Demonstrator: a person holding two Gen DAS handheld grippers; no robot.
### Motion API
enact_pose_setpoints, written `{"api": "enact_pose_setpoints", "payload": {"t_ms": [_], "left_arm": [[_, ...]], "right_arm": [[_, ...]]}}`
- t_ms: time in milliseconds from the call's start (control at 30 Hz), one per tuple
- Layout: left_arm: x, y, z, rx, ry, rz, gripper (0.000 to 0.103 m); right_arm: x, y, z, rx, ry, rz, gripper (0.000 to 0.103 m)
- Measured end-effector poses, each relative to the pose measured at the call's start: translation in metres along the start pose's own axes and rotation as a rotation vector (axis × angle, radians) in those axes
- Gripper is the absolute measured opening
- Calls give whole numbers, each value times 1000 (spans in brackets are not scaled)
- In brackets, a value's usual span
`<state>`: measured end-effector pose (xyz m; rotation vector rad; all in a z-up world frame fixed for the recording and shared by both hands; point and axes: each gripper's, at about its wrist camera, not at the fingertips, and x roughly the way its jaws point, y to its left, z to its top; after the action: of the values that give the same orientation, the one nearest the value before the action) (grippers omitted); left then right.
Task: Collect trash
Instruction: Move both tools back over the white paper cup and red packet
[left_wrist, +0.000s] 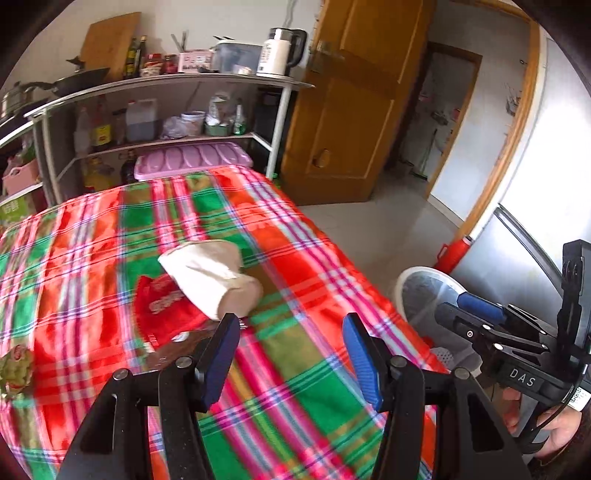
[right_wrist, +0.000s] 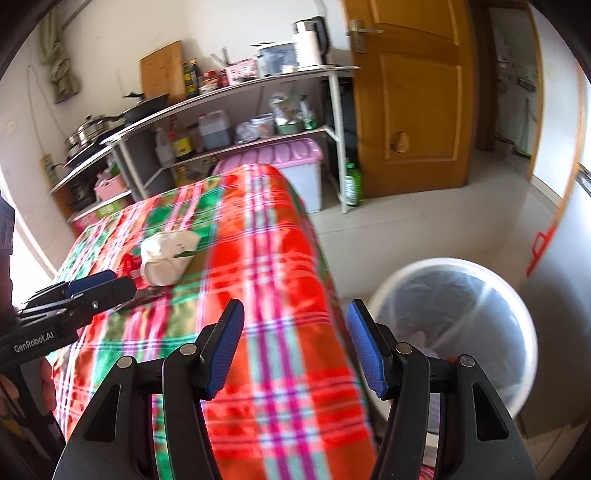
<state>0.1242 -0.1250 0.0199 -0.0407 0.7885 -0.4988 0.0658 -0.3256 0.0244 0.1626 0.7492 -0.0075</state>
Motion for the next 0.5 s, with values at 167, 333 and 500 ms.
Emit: {"api": "enact_pose_setpoints", "payload": {"t_ms": [167,333,500], "left_arm": [[-11,31,-6,-51,-11,47,58],[-17,55,-12,-90,-14,66,60],[-19,70,-16,-113,-15,85,61]], "right_arm": [[14,26,5,-31,14,49,59],[24,48,7,-71,25,94,59],[36,66,10,-97,37,144,59]]}}
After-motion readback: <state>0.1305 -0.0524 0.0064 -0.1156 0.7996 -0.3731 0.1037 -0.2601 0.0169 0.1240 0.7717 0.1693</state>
